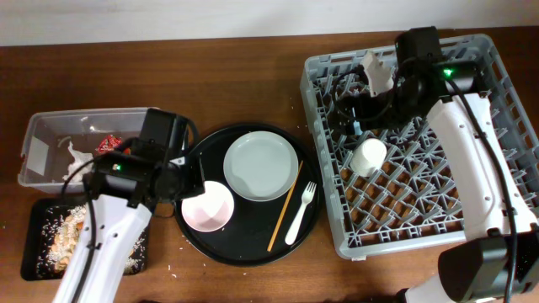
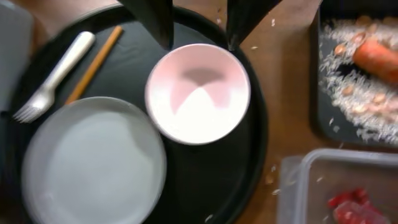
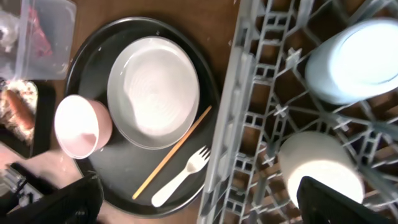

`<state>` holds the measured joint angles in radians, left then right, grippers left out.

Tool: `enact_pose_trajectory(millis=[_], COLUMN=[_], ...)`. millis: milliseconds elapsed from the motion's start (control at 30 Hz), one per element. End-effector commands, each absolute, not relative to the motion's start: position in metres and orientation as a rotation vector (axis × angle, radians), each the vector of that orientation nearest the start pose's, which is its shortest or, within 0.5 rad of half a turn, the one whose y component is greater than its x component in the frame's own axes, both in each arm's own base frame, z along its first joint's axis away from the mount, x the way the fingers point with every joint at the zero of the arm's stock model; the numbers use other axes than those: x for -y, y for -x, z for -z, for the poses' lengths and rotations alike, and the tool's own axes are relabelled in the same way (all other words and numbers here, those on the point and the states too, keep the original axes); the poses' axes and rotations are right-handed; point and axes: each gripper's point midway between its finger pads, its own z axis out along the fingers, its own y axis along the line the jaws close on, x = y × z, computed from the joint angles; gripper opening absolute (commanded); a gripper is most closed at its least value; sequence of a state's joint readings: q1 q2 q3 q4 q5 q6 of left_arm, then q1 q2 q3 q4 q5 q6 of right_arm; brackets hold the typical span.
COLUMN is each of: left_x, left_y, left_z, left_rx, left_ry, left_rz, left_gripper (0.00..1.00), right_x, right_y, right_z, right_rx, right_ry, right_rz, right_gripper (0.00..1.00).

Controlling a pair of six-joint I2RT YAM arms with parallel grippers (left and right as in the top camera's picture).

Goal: Sort waste into correct bins and load items into the dishwasher rack
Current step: 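Grasp the pink bowl rim with the left gripper and lift it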

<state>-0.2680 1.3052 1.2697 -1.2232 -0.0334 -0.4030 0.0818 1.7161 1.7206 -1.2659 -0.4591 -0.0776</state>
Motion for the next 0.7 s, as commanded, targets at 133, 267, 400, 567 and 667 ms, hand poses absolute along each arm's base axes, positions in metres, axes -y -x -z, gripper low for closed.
enact_pose_trajectory(millis=[133, 267, 400, 567, 667], left_x=[0.031, 0.036, 0.038, 0.048, 0.049], left_y=[-0.242, -0.238, -0.232, -0.233, -0.234], left_z=[-0.098, -0.067, -0.045, -0.031, -0.031], left_rx=[-2.885, -2.884, -2.888, -2.876, -2.873], left_ry=[0.439, 0.469, 0.467, 0.458, 0.459], left_rz=[-0.145, -0.094, -0.065, 0.037, 0.040], left_gripper=[0.51, 0.50, 0.49, 0.40, 0.40], right_x=[-0.108, -0.107, -0.103, -0.103, -0.103], right_y=[-0.358, -0.358, -0.359, -0.359, -0.359], right_z=[-0.224, -0.223, -0.222, -0.222, -0.222], right_rx=[-2.758, -2.762, -2.770, -2.770, -2.769], right_ry=[0.310, 0.308, 0.303, 0.303, 0.303], right_rz=[-0.688, -0.678, -0.640, -0.640, -0.641], right_gripper=[0.99, 0.99, 0.99, 0.99, 0.99])
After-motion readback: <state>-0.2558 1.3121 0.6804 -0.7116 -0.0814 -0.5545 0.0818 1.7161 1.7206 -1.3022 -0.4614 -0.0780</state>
